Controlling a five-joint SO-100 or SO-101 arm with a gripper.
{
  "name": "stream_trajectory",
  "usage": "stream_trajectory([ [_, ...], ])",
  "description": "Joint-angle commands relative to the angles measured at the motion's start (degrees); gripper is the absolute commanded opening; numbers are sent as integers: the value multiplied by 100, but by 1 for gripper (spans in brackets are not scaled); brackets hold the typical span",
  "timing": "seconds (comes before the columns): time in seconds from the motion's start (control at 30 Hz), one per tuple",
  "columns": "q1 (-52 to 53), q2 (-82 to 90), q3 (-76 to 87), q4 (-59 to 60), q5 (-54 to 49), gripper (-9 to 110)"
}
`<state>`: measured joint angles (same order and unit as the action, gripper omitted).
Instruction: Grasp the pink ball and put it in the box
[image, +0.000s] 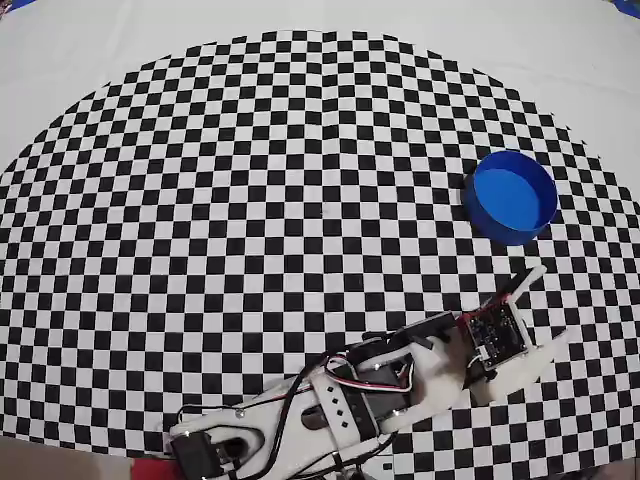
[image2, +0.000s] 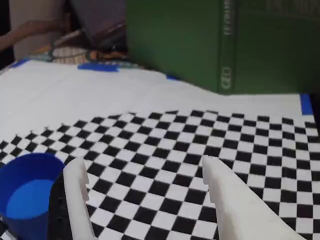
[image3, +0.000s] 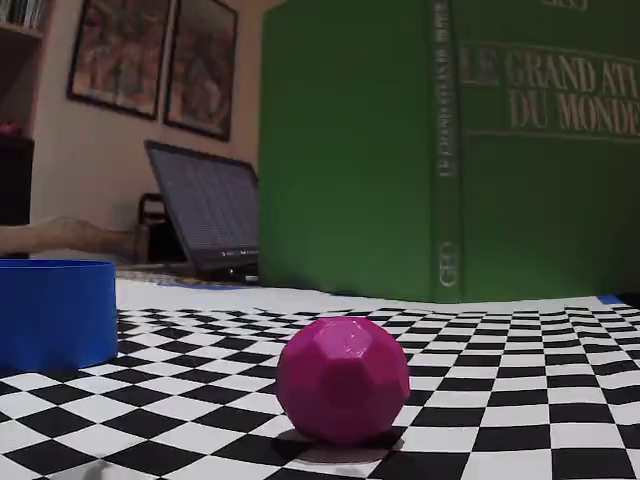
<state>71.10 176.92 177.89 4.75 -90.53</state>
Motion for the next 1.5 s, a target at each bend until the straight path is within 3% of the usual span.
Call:
stream_trajectory([
  [0.0, 97, -114, 44, -79, -62, 26],
  [1.47, 378, -1828, 44, -571, -62, 27],
])
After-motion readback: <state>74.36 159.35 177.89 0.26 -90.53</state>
